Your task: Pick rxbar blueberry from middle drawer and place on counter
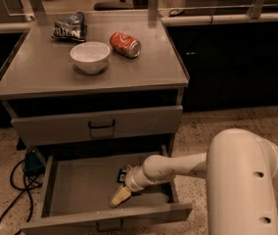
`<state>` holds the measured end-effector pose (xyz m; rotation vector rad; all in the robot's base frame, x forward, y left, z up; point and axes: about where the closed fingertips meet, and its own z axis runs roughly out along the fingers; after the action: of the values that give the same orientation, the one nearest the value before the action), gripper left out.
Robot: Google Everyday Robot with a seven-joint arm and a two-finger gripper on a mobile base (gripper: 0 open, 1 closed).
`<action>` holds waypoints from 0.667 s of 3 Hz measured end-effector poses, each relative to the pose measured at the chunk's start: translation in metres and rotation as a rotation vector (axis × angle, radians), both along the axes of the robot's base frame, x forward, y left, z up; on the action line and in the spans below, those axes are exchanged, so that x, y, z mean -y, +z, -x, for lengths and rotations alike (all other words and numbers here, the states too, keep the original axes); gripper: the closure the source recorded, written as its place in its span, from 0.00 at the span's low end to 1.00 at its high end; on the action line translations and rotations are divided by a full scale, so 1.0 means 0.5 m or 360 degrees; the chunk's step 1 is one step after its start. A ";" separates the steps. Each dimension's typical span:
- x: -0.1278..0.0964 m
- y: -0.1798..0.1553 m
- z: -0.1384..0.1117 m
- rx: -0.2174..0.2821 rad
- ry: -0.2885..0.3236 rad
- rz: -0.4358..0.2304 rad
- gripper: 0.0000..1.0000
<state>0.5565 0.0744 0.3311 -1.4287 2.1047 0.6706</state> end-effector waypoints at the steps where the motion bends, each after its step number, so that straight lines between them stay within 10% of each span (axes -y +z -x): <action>1: 0.000 0.000 0.000 0.0000 0.0000 0.0000 0.19; 2: 0.000 0.000 0.000 0.0000 0.0000 0.0000 0.43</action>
Offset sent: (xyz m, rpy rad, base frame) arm 0.0000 0.0000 0.0000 0.0000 0.0000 0.0000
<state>0.5565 0.0744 0.3311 -1.4287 2.1047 0.6707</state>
